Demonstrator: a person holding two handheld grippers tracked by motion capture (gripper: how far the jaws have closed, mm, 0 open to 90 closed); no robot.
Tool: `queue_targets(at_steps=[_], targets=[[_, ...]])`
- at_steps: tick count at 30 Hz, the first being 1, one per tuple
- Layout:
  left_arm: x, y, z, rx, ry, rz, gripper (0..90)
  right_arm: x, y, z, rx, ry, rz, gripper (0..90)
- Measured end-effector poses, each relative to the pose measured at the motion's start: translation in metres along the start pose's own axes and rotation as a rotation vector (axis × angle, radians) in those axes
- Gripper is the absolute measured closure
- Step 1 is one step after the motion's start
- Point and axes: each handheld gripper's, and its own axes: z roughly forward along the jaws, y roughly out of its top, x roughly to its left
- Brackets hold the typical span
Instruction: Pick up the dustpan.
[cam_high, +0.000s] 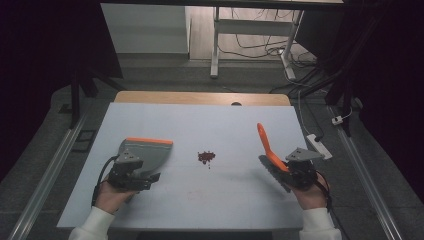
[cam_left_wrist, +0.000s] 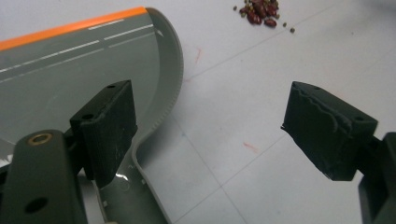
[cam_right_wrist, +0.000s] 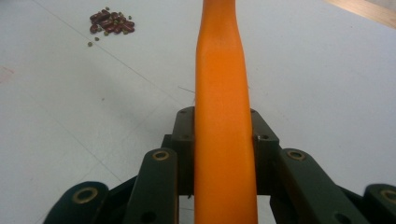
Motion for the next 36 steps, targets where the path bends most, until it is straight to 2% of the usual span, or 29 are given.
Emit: queue_targets(at_steps=[6,10,11,13,18,24,28,36], targets=[[-0.006,0.011,0.000,0.019,0.015,-0.012,18.1,0.001,0.002,0.000,-0.008,0.015,-0.008,70.0],[-0.006,0.017,-0.002,0.031,0.039,-0.033,17.6,0.001,0.001,0.001,-0.007,0.011,-0.007,70.0],[-0.005,0.017,-0.002,0.032,0.041,-0.051,17.6,0.001,0.001,0.001,-0.007,0.011,-0.007,70.0],[-0.001,0.017,-0.003,0.033,0.020,-0.093,17.6,0.002,0.002,0.001,-0.006,0.010,-0.009,70.0],[0.010,0.012,-0.005,0.051,0.062,-0.168,18.1,0.005,0.004,0.002,-0.015,0.029,-0.003,70.0],[0.026,0.004,-0.011,0.068,0.107,-0.226,18.6,0.006,0.005,0.003,-0.011,0.028,-0.012,70.0],[0.030,0.002,-0.011,0.091,0.129,-0.257,18.8,0.004,0.002,0.003,-0.005,0.024,-0.006,70.0],[0.031,-0.008,-0.002,0.167,0.116,-0.312,17.6,0.005,0.001,0.005,0.008,0.021,-0.015,70.0]])
